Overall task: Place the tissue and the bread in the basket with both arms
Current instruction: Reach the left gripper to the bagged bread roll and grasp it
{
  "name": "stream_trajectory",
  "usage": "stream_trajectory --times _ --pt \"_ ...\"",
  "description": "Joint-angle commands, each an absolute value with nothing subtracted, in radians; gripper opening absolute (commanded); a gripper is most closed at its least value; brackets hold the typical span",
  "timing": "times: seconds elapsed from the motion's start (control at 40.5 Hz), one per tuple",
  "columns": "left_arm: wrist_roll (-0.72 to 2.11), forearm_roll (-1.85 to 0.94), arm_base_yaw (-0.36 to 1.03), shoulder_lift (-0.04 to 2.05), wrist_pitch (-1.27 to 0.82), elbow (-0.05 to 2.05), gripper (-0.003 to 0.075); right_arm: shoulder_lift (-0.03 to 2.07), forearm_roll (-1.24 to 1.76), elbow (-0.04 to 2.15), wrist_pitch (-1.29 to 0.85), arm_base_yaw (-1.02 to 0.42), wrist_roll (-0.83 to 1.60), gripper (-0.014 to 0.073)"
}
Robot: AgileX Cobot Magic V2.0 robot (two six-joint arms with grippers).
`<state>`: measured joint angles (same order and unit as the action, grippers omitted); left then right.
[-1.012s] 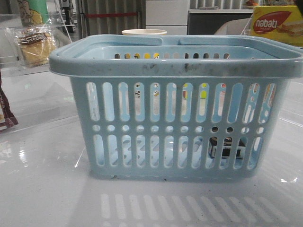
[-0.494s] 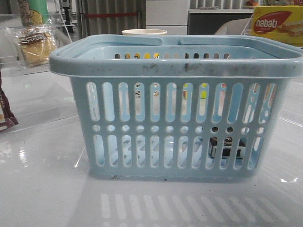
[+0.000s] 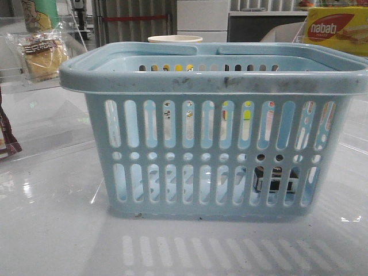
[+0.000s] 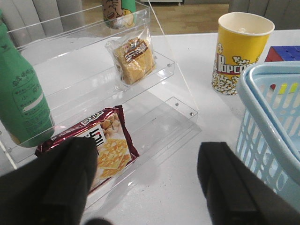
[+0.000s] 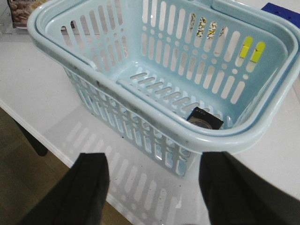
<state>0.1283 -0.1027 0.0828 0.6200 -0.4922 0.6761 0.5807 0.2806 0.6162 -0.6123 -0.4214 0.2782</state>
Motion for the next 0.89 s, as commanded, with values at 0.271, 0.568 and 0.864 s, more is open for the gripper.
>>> stream_trajectory --times 0.271,0.568,0.864 --pt "0.119 -0.115 0.080 0.867 -0.403 0.784 0.0589 0.579 0.287 0.644 -0.544 -0.420 0.291 0.0518" --pt "0.119 -0.093 0.078 1.205 -0.399 1.012 0.0624 0.579 0.287 0.644 -0.544 -0.420 0.291 0.0518" --pt "0.117 -0.117 0.076 1.519 -0.436 1.327 0.0623 0.579 0.287 0.644 -0.544 -0.420 0.291 0.0518"
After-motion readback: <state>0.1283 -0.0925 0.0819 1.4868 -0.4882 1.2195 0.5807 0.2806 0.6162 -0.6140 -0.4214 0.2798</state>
